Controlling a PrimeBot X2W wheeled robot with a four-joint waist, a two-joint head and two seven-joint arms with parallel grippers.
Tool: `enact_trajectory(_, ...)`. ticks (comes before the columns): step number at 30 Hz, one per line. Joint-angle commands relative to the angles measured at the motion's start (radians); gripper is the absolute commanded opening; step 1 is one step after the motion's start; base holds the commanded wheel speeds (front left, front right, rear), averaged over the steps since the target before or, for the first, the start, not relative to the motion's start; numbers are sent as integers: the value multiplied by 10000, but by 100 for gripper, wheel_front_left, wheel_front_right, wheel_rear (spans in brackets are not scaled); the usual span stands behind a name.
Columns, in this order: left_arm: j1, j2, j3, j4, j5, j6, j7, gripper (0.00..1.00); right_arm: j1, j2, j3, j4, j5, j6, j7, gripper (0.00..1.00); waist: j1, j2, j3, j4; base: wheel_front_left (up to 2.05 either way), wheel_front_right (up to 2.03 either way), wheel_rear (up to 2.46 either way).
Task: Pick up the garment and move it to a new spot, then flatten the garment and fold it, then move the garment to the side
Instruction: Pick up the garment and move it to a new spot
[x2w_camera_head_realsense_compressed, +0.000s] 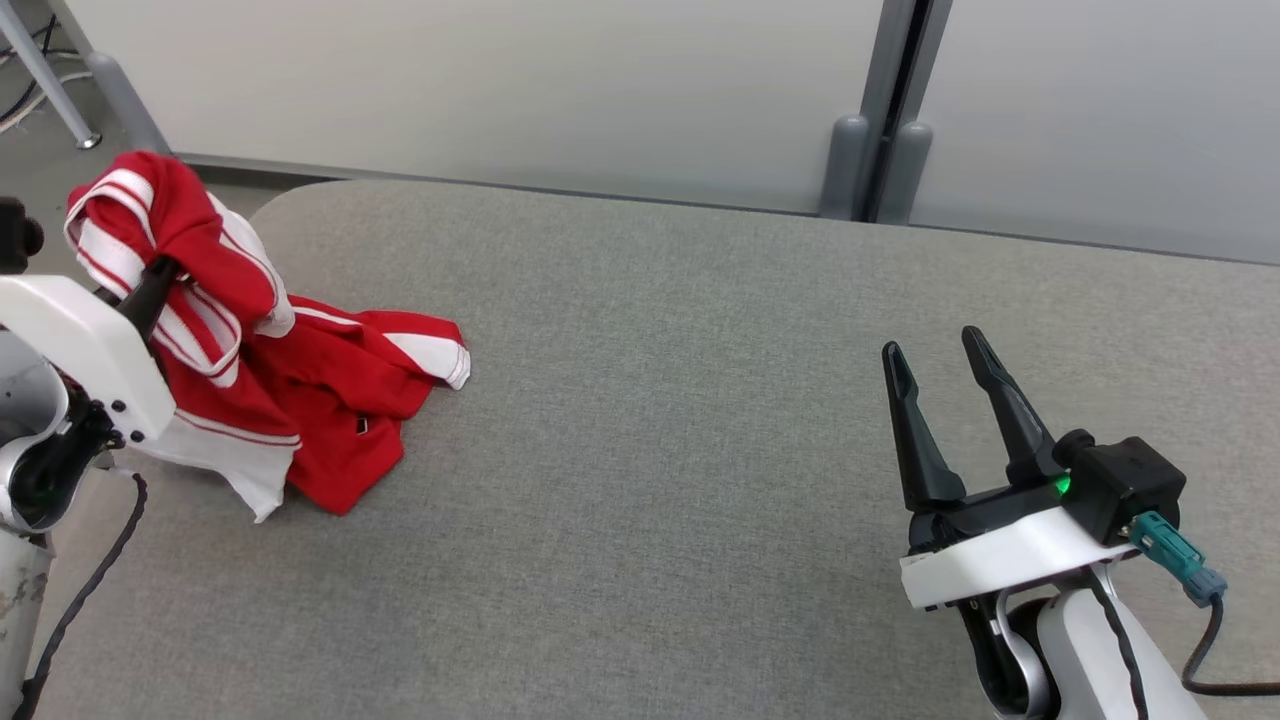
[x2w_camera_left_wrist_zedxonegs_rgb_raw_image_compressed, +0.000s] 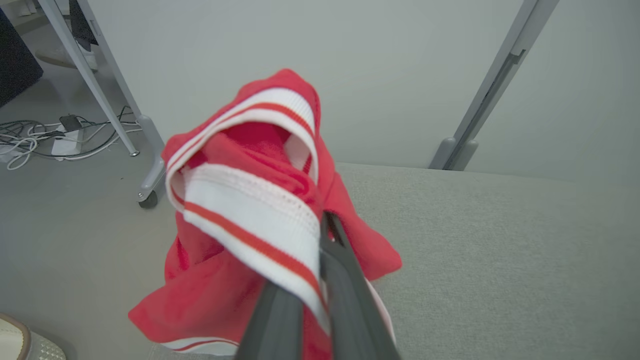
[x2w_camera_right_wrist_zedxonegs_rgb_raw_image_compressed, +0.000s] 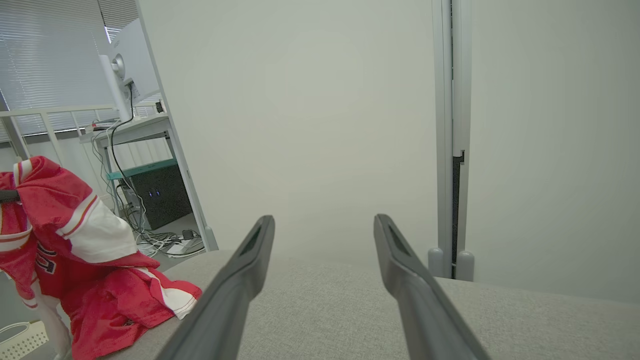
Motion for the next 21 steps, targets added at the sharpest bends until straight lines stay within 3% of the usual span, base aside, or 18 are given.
enact_trajectory(1, -108, 62, -52, -421, -87, -6, 65, 0, 118, -23, -45, -10, 31, 18, -46, 100, 0, 0, -324, -252, 0, 0, 0)
enact_trajectory(12, -14, -362, -634, -3944, -287, 283, 858, 0, 399, -14, -131, -99, 251, 18, -46, 100, 0, 0, -811, -1928, 0, 0, 0)
enact_trajectory(21, 469, -1591, -1012, -5618, -997, 643, 775, 0, 431, -11, -569, -193, 142, 18, -46, 100, 0, 0, -449, -3212, 0, 0, 0)
